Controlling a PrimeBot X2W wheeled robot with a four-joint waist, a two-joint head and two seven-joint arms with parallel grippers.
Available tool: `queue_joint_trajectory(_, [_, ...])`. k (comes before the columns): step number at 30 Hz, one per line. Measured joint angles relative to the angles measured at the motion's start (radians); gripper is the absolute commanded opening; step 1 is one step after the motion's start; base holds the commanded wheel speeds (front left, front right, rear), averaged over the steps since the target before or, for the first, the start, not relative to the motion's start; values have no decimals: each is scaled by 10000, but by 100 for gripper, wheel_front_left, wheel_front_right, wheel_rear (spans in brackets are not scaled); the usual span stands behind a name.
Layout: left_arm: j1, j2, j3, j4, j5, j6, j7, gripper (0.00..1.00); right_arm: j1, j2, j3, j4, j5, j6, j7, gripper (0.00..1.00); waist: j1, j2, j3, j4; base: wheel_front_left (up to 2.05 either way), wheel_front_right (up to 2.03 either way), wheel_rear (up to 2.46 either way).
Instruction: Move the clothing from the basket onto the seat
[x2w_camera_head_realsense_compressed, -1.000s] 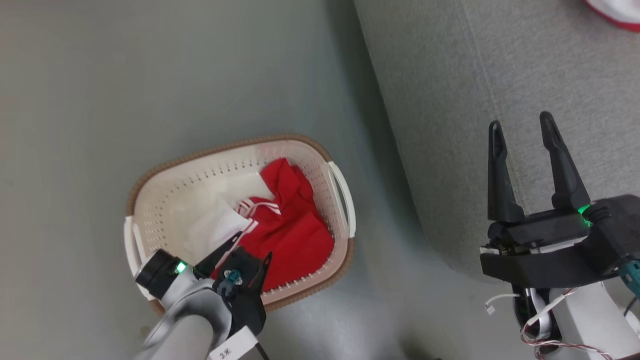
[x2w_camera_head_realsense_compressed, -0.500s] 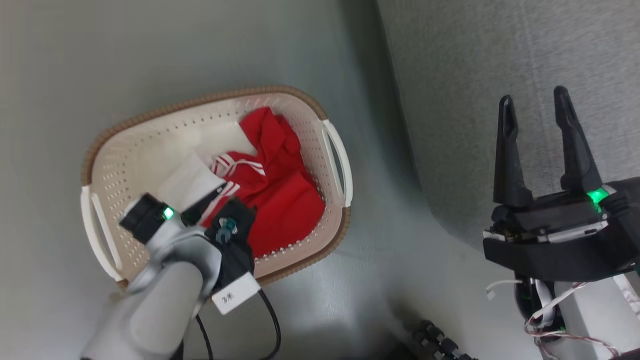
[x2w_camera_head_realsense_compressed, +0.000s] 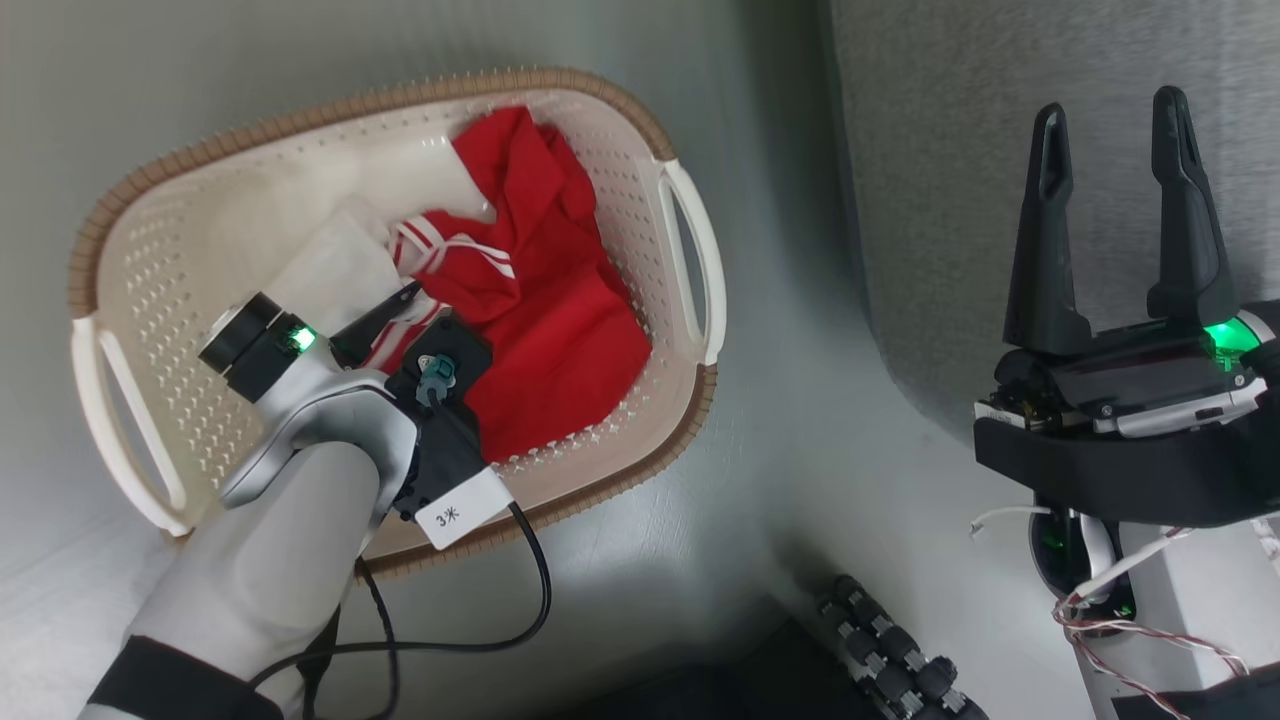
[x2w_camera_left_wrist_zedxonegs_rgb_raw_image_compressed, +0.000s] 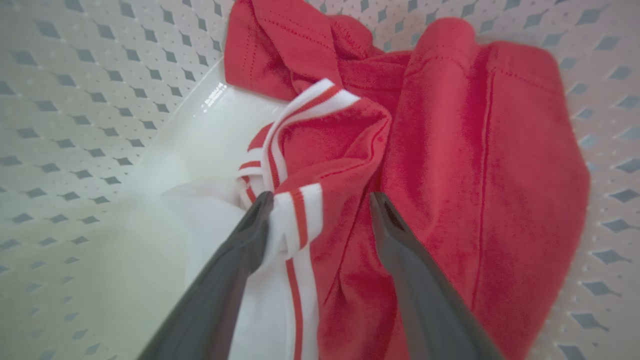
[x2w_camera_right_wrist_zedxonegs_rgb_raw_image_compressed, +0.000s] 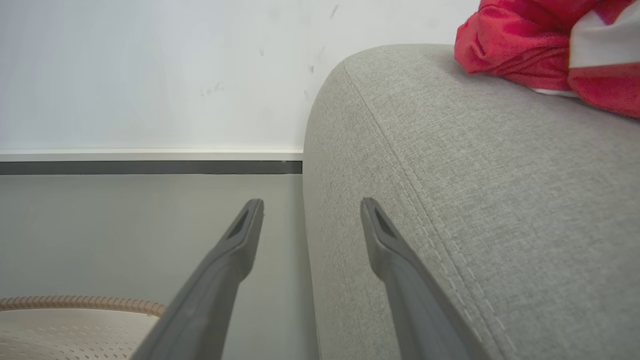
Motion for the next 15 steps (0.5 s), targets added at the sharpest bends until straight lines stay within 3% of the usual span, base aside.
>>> queue_joint_trajectory(8, [-447,-12,-40,516,59,0,-17,100,-290,98,-88,117,-171,0,-15,100,-2,0,543,-37,0,0,0])
queue_joint_trajectory(9, [-488,-17,-40,575,61,0,-46,82,-303,109,-98,130,-173,0,-35,100,-2,0,561,-42,0,0,0])
queue_joint_trajectory(10, [-536,-19,-42,648,61,0,-79,38,-303,119,-102,138,-174,0,-48,100,-2,0,572,-47,0,0,0])
queue_joint_trajectory(11, [-578,-19,-42,690,61,0,-94,38,-306,130,-102,155,-180,0,-58,100,-2,-1,579,-52,0,0,0])
queue_joint_trajectory(12, [-616,-21,-42,723,61,0,-132,23,-312,144,-104,188,-207,0,-59,100,-2,-1,584,-57,0,0,0])
queue_joint_trajectory(13, [-649,-23,-46,738,61,0,-203,0,-320,159,-105,221,-240,8,-61,100,-2,-3,588,-61,0,0,0])
queue_joint_trajectory(15, [-710,-52,-35,757,58,0,-362,0,-365,196,-104,301,-245,10,-86,100,-2,-3,589,-72,0,0,0])
